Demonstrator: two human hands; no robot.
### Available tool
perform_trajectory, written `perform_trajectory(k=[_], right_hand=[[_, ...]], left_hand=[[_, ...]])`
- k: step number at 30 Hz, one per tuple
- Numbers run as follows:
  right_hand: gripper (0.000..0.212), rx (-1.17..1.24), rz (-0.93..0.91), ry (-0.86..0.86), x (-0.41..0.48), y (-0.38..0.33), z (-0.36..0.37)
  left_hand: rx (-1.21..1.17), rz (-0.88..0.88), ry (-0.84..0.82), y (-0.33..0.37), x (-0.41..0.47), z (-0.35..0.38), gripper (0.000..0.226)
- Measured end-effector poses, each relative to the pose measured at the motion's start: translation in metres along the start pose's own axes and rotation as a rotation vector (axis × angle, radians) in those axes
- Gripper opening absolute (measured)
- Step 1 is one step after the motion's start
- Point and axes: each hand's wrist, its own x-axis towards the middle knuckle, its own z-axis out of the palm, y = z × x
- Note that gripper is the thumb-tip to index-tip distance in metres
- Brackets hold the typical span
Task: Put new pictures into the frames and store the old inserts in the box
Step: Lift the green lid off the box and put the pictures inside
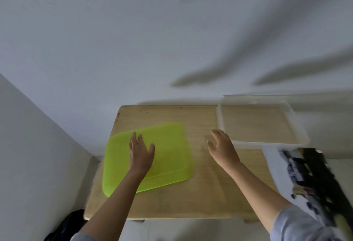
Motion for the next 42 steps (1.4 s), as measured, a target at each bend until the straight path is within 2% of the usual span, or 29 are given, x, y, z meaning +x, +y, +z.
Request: perform_trajectory(k=[3,7,11,15,17,20,23,28,35,39,42], right_hand=[[0.043,0.007,0.019,0.081,-0.01,0.055,-0.064],[0.043,-0.017,0.137,0.14,-0.043,0.148,-0.135],[0.04,-0.006,0.293,0.151,-0.091,0.238,-0.182],[0.038,0.031,0.428,0.092,-0.136,0.3,-0.194],[0.048,0.075,0.513,0.033,-0.147,0.32,-0.192],[0.059,0.219,0.635,-0.045,-0.153,0.337,-0.181],[0.06,0.361,0.711,-0.056,-0.157,0.34,-0.175],[0.043,0.466,0.707,0.032,-0.171,0.345,-0.172],[0.046,0.68,0.716,0.011,-0.192,0.354,-0.164],[0.048,0.692,0.727,0.013,-0.19,0.353,-0.16],[0.04,0.692,0.754,0.045,-0.186,0.355,-0.158]], left_hand=[[-0.072,0.111,-0.004,0.076,-0.024,0.044,0.057],[-0.109,0.219,-0.032,0.16,-0.076,0.117,0.051],[-0.107,0.225,-0.017,0.211,-0.135,0.183,0.033],[-0.063,0.248,-0.181,0.231,-0.181,0.242,0.04],[-0.012,0.279,-0.282,0.233,-0.194,0.266,0.05],[0.095,0.3,-0.403,0.233,-0.209,0.285,0.065],[0.18,0.36,-0.439,0.236,-0.224,0.295,0.07],[0.193,0.37,-0.454,0.241,-0.238,0.305,0.075],[0.256,0.392,-0.482,0.238,-0.244,0.306,0.077],[0.277,0.411,-0.489,0.234,-0.244,0.303,0.078],[0.301,0.442,-0.488,0.228,-0.243,0.299,0.078]])
